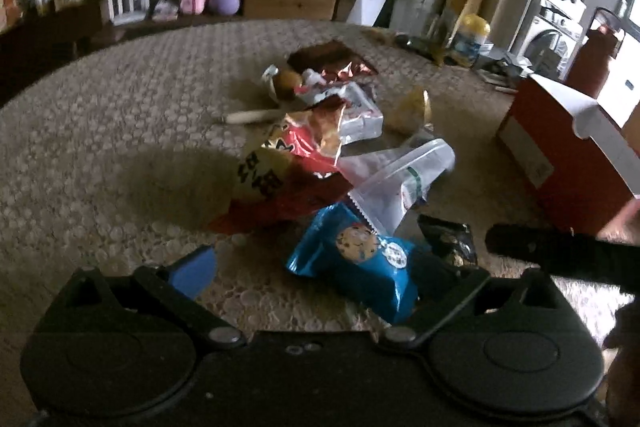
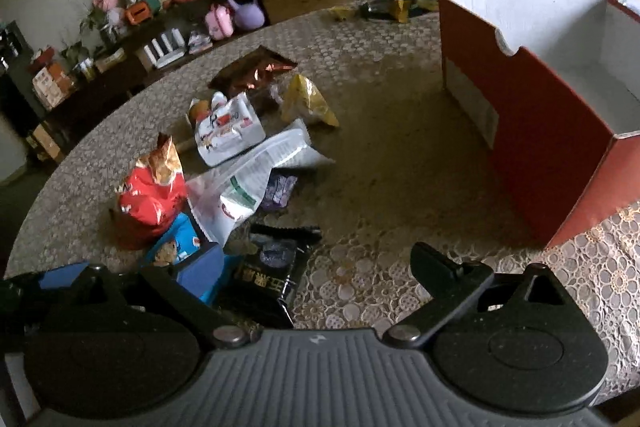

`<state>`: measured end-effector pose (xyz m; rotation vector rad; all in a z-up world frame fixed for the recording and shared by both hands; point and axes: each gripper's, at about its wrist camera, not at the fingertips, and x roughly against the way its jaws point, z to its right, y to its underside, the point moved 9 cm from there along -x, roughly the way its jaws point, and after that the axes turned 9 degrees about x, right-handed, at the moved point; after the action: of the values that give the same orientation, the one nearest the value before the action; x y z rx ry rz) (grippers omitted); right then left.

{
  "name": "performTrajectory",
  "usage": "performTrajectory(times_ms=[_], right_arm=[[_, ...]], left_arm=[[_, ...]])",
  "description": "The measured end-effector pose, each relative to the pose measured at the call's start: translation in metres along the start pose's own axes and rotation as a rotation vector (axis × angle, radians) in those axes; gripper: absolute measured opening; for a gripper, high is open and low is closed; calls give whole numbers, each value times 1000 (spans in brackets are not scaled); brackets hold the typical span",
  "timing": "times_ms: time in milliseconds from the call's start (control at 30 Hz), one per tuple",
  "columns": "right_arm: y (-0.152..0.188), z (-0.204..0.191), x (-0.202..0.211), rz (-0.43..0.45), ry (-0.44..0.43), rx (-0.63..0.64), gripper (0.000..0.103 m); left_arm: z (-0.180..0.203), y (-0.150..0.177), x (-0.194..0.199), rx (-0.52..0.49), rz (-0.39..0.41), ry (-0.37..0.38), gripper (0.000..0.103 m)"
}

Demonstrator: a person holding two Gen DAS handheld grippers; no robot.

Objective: Organize snacks
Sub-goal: 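Reach both grippers toward the snack pile on the table, then grasp the blue cookie bag with the left gripper while the right grasps the black snack packet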

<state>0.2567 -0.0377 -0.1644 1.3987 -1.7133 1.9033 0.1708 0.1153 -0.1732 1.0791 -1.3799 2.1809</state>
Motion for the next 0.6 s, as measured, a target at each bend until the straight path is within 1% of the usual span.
performTrajectory(times_ms=[67,133,200,267,333,367,433,500,600], right_arm=[[-3,6,1,16,28,-3,97],[-6,9,-1,15,-5,-46,97],[-9,12,-7,-9,-32,-82,94],[-11,12,-16,-34,-36,-107,90],[-9,13,-24,-65,-49,-146,83],[-6,12,-26,-74,-67,-163,83],[-2,8,-27,-77,-79,-154,83],[2,3,-27,-77,-73,-116,83],[1,-5,-28,-79,-67,-72,83]], left_arm=[[0,0,-7,45,-38,22,96],[0,-2,-11,93,-52,36,95],[1,-3,-15,118,-65,38,91],[5,-4,-19,136,-81,45,89],[8,-4,-24,162,-101,49,85],[8,-3,-26,184,-113,48,83],[4,-5,-28,231,-122,60,81],[0,-6,-30,281,-128,71,80],[3,-6,-35,301,-148,78,77]])
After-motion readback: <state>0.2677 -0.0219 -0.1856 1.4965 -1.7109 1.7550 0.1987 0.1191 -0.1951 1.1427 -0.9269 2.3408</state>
